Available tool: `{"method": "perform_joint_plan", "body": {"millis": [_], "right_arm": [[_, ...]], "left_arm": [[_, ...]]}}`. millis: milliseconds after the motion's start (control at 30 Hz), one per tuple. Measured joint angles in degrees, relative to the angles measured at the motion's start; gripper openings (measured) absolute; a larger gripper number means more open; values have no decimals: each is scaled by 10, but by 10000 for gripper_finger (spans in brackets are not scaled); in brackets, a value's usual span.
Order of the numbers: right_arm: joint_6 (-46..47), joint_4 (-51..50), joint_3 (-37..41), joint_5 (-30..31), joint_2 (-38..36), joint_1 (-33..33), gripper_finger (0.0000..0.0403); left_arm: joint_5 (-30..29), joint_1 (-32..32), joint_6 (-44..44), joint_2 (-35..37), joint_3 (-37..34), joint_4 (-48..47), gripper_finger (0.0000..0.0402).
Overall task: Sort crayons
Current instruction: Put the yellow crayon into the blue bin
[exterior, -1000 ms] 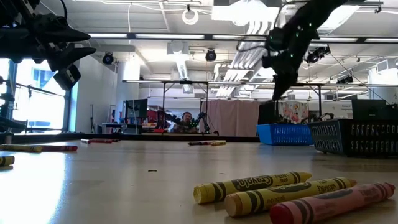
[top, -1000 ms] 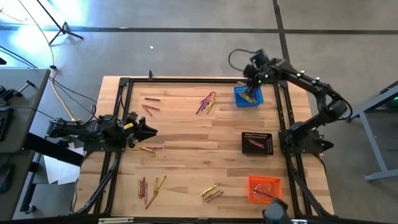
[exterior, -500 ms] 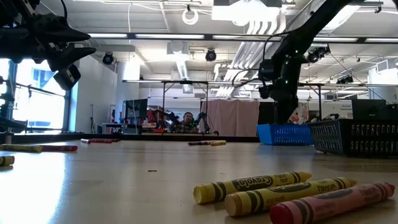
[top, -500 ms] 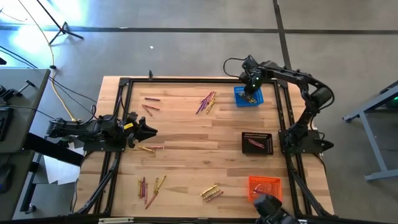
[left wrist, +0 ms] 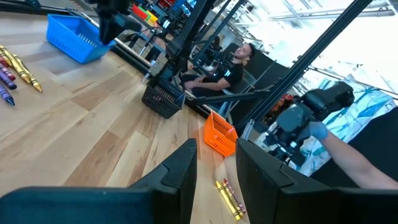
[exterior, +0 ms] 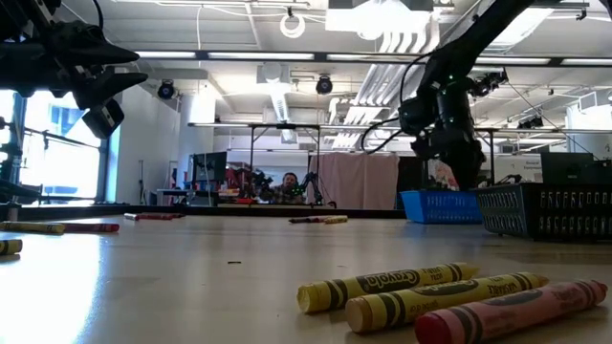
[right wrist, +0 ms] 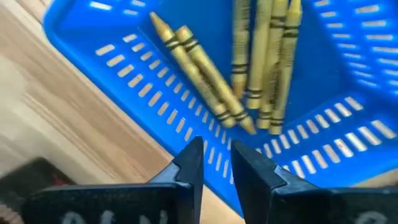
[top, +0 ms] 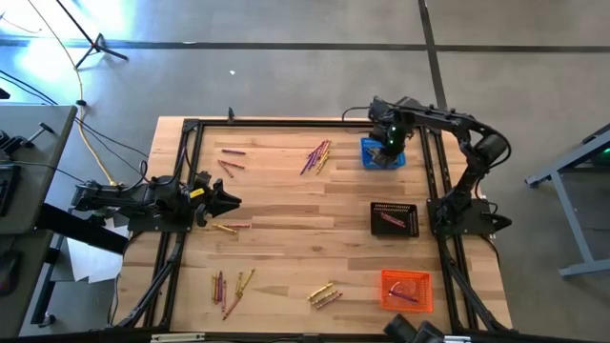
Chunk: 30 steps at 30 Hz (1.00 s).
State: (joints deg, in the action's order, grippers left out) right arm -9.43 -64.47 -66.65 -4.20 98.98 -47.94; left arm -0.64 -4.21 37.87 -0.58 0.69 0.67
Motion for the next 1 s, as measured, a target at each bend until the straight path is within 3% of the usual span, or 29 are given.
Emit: {"method": "perform_joint_plan", "body": {"millis": [200,433,667,767,900,1000], "right_arm": [[-24,14,0,84,0,48,62],[-7,19,-11,115,0,95,62],[38,-23,-101,135,0,156,62],[112,-19,-148,98,-1,185,62],[188,49,-170,-3,-1,258,62],[205,125,-156,-15,-1,336,62]], "left_arm": [[0,0,0,0,0,0,99],[0,0,0,0,0,0,99],[0,0,0,0,0,0,99],[0,0,0,0,0,0,99],[0,0,0,0,0,0,99],[0,0,0,0,0,0,99]]}}
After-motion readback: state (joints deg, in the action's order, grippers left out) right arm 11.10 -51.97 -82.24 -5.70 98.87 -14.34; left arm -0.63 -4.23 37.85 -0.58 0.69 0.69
